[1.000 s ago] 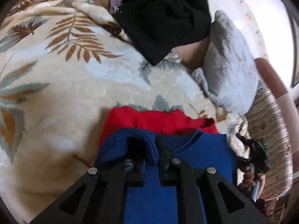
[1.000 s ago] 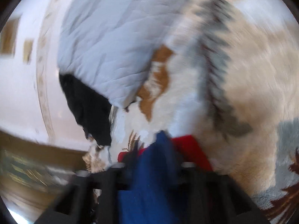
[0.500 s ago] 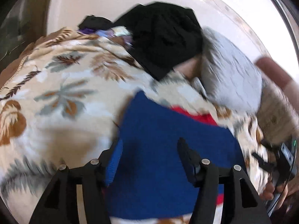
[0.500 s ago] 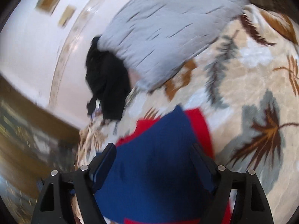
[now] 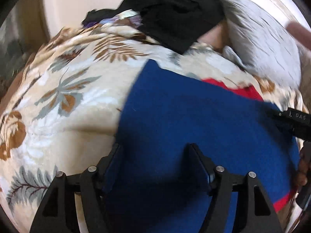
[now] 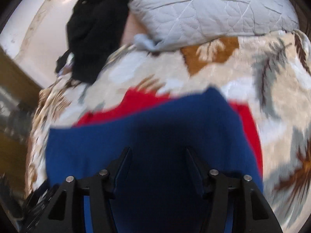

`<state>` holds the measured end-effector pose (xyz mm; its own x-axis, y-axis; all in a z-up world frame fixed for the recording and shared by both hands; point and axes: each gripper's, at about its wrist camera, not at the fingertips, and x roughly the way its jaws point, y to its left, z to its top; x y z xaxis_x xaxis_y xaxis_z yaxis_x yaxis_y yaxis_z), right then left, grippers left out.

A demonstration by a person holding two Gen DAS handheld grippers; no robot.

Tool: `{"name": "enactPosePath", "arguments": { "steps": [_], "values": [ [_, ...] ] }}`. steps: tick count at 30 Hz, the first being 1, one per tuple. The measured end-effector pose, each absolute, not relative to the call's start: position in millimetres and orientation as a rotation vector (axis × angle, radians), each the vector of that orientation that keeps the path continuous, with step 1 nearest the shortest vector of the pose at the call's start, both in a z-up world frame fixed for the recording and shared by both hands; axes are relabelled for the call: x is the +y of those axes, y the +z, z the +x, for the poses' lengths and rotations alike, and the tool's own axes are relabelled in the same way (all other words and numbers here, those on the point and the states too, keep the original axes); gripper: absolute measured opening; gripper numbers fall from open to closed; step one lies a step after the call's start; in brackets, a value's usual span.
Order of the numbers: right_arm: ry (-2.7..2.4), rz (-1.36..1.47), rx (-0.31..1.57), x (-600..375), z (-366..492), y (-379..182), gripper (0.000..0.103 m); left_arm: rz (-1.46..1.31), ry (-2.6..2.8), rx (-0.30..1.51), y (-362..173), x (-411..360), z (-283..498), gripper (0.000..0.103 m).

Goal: Fold small clothes
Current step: 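Open both grippers and press the folded sweater flat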

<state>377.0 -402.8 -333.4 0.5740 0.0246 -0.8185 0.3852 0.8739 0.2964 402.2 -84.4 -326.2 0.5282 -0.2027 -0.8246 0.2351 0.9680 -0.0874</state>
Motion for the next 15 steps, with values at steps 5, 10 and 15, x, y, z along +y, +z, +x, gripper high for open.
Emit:
{"name": "enactPosePath", "arguments": {
  "steps": [5, 10, 15],
  "values": [
    [-0.267, 0.517, 0.894, -417, 358, -322, 0.059, 0.060, -0.204, 0.974, -324, -84, 399, 0.074],
    [-0.229, 0.420, 0.846, -388, 281, -302, 0.067, 0.136, -0.170, 0.879, -301, -90, 374, 0.074],
    [-0.203, 0.349, 0.960, -366, 236, -324, 0.069, 0.136, -0.177, 0.744, -263, -90, 332, 0.078]
  ]
}}
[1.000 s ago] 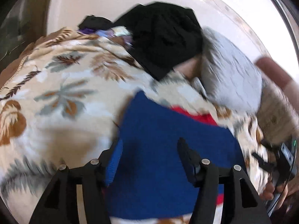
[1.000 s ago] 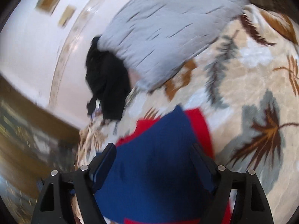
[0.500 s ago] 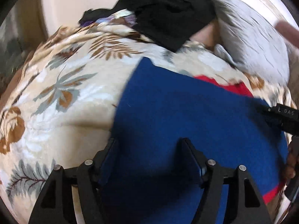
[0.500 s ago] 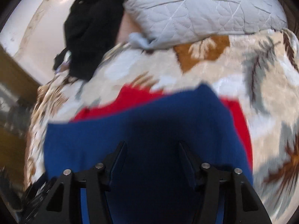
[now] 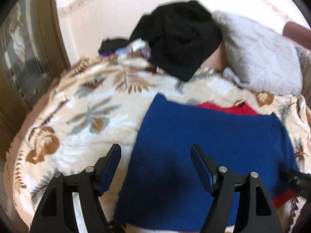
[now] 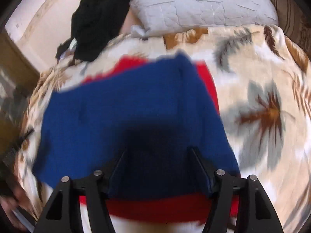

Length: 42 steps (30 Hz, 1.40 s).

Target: Fold small clothes

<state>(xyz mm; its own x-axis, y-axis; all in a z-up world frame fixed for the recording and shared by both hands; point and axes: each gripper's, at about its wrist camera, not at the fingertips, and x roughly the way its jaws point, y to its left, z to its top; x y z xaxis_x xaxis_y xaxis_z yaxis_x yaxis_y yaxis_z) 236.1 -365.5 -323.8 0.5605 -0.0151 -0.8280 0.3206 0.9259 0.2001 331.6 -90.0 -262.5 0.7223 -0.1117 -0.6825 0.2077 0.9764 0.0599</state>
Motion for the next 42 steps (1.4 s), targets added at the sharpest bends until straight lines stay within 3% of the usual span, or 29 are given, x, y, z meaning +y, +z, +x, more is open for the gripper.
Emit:
{"name": "enactPosePath", "arguments": {
  "steps": [3, 10, 13, 19, 24, 42],
  "values": [
    [-0.177, 0.335, 0.981, -357, 214, -318, 0.069, 0.162, -0.166, 0.666, -247, -86, 298, 0.088],
    [-0.155, 0.387, 0.946, -352, 176, -313, 0.069, 0.153, -0.174, 0.602, -238, -78, 246, 0.089],
    [-0.141, 0.404, 0.865, -347, 151, -304, 0.069, 0.094, -0.170, 0.683, -241, -73, 242, 0.089],
    [-0.146, 0.379, 0.706, -331, 98, -291, 0.069, 0.133, -0.159, 0.664, -264, -81, 207, 0.089],
    [-0.125, 0.331, 0.622, -319, 105, -269, 0.070, 0.180, -0.185, 0.633, -262, -95, 201, 0.089],
    [-0.056, 0.346, 0.673, -308, 181, -276, 0.070, 0.193, -0.200, 0.586, -255, -103, 216, 0.089]
  ]
}}
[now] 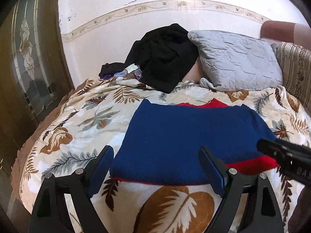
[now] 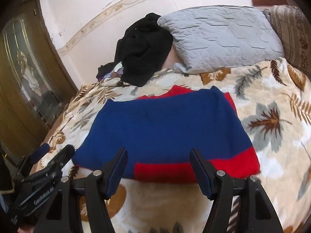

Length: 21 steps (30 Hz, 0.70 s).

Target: Fold small clothes

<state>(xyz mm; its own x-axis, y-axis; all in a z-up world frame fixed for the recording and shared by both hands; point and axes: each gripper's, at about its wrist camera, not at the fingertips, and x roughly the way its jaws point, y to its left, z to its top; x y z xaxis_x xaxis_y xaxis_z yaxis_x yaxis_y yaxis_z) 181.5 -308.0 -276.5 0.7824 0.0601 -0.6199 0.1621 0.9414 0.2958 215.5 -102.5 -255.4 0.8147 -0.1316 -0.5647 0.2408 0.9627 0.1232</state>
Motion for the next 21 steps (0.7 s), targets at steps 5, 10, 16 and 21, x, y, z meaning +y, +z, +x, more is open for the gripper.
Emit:
{"name": "enactPosePath", "arguments": {
  "steps": [5, 10, 16, 21],
  "values": [
    [-0.058, 0.435, 0.739, -323, 199, -295, 0.070, 0.216, -0.179, 0.611, -265, -108, 228, 0.089],
    [-0.077, 0.504, 0.832, -337, 209, -317, 0.070, 0.200, -0.187, 0.754, -292, -114, 257, 0.089],
    [-0.084, 0.530, 0.866, -354, 204, -327, 0.068, 0.105, -0.145, 0.956, -337, -101, 295, 0.091],
    [-0.084, 0.586, 0.781, -378, 181, -313, 0.070, 0.075, -0.122, 0.918, -320, -92, 286, 0.091]
  ]
}}
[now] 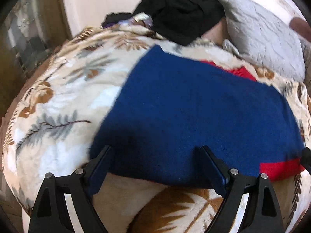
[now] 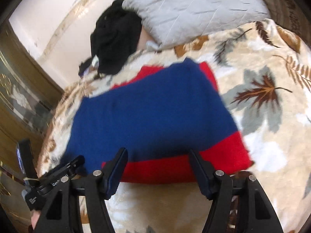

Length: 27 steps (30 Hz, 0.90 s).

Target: Fold small clothes

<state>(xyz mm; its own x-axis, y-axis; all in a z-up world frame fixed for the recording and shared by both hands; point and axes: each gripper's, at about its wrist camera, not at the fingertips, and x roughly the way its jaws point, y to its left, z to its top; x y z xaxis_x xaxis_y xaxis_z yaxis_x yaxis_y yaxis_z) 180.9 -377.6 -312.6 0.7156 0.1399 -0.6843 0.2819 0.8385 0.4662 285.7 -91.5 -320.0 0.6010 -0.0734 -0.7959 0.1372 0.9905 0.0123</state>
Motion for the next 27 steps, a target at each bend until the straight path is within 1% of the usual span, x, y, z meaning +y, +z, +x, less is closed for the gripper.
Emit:
{"name": "enactPosePath", "arguments": {
  "steps": [4, 7, 13, 15, 18, 22, 25, 26, 27],
  "values": [
    [-0.053, 0.669, 0.756, -391, 168, -312, 0.070, 0.030, -0.113, 0.938, -319, -73, 280, 0.091],
    [0.013, 0.772, 0.802, -396, 166, -322, 0.070, -0.031, -0.116, 0.987, -322, -57, 281, 0.091],
    [0.078, 0.990, 0.888, -399, 164, -352, 0.070, -0.263, -0.228, 1.134, -335, -41, 276, 0.091],
    [0.072, 1.034, 0.893, -400, 167, -360, 0.070, -0.280, -0.239, 1.125, -334, -46, 280, 0.091],
    [0.043, 1.072, 0.851, -403, 174, -365, 0.071, -0.333, -0.253, 1.144, -339, -53, 291, 0.091],
    [0.002, 1.125, 0.783, -408, 190, -370, 0.072, -0.410, -0.252, 1.102, -341, -53, 307, 0.091],
    [-0.032, 1.115, 0.726, -408, 200, -371, 0.072, -0.538, -0.274, 1.056, -342, -44, 315, 0.090],
    [-0.047, 1.103, 0.702, -407, 204, -371, 0.072, -0.577, -0.280, 1.043, -343, -41, 317, 0.084],
    [-0.063, 1.103, 0.683, -406, 208, -370, 0.072, -0.588, -0.270, 1.038, -345, -40, 318, 0.068]
  ]
}}
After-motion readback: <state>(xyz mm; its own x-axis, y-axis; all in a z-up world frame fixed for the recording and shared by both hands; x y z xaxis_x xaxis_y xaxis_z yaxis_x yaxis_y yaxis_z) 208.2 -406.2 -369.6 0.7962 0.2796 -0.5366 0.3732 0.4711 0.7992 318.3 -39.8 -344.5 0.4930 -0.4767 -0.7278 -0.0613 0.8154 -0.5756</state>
